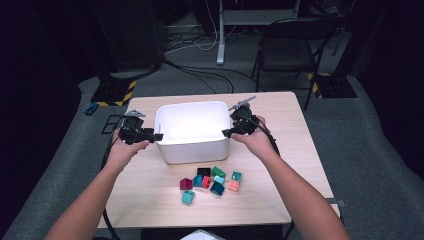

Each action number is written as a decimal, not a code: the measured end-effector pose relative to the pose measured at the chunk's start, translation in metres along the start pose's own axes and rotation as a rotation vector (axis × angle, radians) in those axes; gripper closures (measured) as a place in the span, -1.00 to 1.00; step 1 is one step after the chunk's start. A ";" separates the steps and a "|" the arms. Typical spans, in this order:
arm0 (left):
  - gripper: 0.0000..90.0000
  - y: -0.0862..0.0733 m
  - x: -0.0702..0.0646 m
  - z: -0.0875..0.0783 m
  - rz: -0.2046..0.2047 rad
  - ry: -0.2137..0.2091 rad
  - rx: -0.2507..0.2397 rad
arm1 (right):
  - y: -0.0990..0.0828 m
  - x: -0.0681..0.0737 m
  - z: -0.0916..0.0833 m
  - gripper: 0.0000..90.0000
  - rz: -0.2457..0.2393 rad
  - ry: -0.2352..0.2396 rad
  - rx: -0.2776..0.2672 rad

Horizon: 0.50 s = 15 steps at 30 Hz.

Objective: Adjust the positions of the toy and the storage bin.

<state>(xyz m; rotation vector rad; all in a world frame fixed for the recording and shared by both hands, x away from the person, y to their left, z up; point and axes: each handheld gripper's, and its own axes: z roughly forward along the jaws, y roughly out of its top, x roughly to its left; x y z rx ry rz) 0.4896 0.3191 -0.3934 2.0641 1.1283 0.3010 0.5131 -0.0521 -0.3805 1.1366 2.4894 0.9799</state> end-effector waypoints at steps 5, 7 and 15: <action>-0.01 -0.001 -0.002 0.004 0.009 0.004 0.015 | -0.002 0.002 0.000 -0.04 -0.006 0.011 -0.004; -0.01 -0.001 -0.004 0.005 0.011 0.001 0.013 | -0.004 0.002 -0.001 -0.04 -0.003 0.015 -0.005; -0.02 0.001 -0.018 0.008 0.040 -0.022 0.010 | -0.016 -0.002 -0.008 -0.05 -0.005 0.014 0.001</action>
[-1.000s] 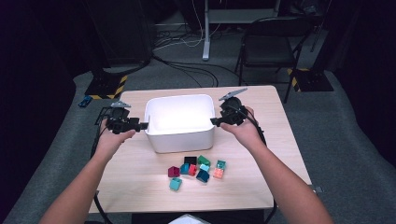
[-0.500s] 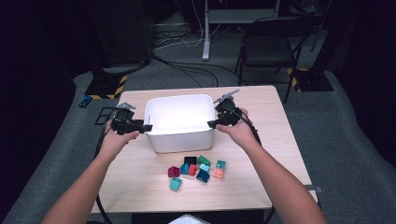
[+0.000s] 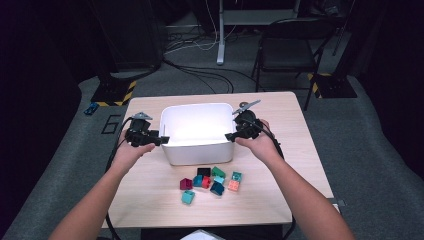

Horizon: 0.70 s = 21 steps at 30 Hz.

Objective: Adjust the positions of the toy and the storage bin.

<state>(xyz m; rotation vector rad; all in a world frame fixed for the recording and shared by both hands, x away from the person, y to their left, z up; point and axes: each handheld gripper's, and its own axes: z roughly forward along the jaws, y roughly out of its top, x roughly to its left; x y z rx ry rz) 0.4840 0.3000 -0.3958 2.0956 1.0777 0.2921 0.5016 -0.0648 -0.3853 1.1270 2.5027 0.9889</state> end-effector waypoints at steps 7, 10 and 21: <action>-0.02 0.002 -0.012 0.004 0.024 -0.018 0.002 | -0.013 -0.003 -0.012 -0.06 -0.005 -0.005 -0.008; -0.02 0.002 -0.016 0.005 0.020 -0.031 -0.008 | -0.018 -0.004 -0.017 -0.06 -0.003 -0.008 -0.013; -0.03 -0.004 -0.025 0.003 0.018 -0.068 -0.026 | -0.031 -0.005 -0.027 -0.07 -0.011 0.002 -0.023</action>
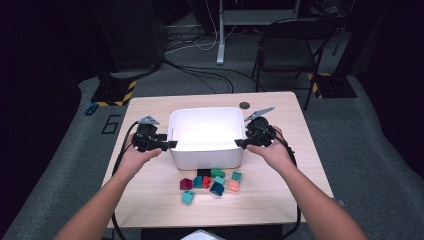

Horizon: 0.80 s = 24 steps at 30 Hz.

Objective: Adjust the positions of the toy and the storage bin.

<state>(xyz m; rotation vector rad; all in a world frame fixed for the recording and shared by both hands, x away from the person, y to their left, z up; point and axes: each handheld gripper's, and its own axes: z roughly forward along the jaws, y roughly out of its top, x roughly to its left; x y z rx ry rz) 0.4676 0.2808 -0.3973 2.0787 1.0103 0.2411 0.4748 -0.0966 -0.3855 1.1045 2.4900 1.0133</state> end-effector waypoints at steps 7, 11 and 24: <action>-0.03 -0.002 -0.004 -0.003 0.013 -0.003 0.007 | -0.003 0.002 -0.003 -0.07 0.000 0.000 0.002; -0.03 -0.003 -0.008 -0.004 0.012 -0.002 0.013 | -0.006 0.005 -0.005 -0.07 -0.004 -0.002 0.000; -0.04 -0.011 -0.013 -0.008 -0.017 -0.026 -0.011 | -0.013 0.010 -0.009 -0.12 0.021 0.010 -0.003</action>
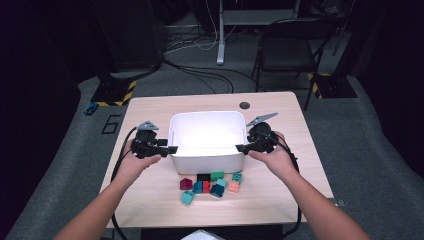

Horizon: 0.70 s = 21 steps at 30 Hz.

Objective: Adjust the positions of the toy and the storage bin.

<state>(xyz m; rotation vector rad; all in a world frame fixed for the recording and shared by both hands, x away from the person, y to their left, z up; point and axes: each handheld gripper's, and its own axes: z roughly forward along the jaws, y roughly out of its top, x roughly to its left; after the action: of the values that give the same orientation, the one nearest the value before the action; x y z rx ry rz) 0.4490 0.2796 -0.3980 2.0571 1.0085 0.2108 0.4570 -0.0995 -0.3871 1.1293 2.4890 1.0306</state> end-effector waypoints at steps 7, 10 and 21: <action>-0.03 0.002 0.002 0.003 0.019 0.025 -0.001 | 0.004 0.001 0.007 -0.16 -0.012 -0.035 0.018; -0.04 0.002 0.004 0.004 0.021 0.021 -0.001 | 0.005 -0.003 0.007 -0.17 0.008 -0.026 0.002; -0.12 -0.005 0.004 -0.024 0.053 0.048 -0.057 | -0.002 0.004 -0.023 -0.18 -0.023 -0.012 -0.065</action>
<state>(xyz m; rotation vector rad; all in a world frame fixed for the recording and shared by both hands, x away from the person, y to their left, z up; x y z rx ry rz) 0.4378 0.2984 -0.3864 2.0367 0.9665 0.3151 0.4428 -0.1088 -0.3710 1.0827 2.4350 1.0869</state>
